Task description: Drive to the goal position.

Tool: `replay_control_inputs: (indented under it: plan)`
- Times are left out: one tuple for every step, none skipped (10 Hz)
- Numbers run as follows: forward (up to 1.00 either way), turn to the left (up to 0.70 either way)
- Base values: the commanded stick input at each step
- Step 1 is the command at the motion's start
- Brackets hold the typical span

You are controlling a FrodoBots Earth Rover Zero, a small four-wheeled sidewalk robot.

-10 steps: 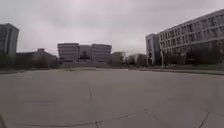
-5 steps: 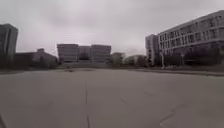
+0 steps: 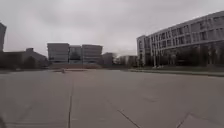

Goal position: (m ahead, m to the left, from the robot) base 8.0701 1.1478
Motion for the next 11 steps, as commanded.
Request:
replay_control_inputs:
  plan:
    - [0.7,0.0]
    - [0.7,0.0]
    - [0.7,0.0]
    - [0.7,0.0]
    - [0.7,0.0]
    - [0.7,0.0]
    - [0.7,0.0]
    - [0.7,0.0]
    - [0.7,0.0]
    - [0.7,0.0]
    - [0.7,0.0]
